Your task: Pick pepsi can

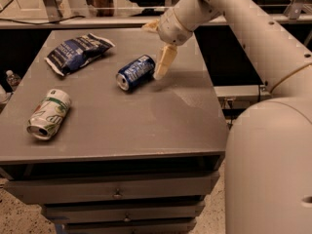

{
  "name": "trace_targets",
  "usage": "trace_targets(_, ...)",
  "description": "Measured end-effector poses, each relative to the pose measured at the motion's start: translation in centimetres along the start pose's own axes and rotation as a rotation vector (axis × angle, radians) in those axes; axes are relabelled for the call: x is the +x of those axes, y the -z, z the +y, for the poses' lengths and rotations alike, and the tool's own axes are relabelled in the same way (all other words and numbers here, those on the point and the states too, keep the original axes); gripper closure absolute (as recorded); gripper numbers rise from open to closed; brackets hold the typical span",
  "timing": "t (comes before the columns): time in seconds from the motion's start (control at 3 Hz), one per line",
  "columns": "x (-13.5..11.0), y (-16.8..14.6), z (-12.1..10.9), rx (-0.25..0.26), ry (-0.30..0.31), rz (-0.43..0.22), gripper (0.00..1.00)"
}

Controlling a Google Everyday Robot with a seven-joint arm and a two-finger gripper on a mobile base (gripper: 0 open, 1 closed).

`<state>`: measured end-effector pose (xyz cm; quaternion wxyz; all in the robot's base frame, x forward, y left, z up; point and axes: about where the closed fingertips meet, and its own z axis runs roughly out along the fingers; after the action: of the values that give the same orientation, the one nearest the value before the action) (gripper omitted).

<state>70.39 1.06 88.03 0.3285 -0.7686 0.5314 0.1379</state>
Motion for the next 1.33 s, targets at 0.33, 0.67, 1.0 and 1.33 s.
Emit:
trace_targets(0.33, 0.2, -1.6, -0.2, -0.015, -0.007, -0.01, 0.0)
trace_targets(0.67, 0.0, -2.6, -0.2, -0.025, -0.011, -0.018, 0.18)
trace_targets(1.0, -0.2, -3.2, -0.1, -0.03, -0.016, -0.028, 0.41)
trace_targets(1.33, -0.2, -3.3, 0.1, -0.031, -0.024, -0.029, 0.65)
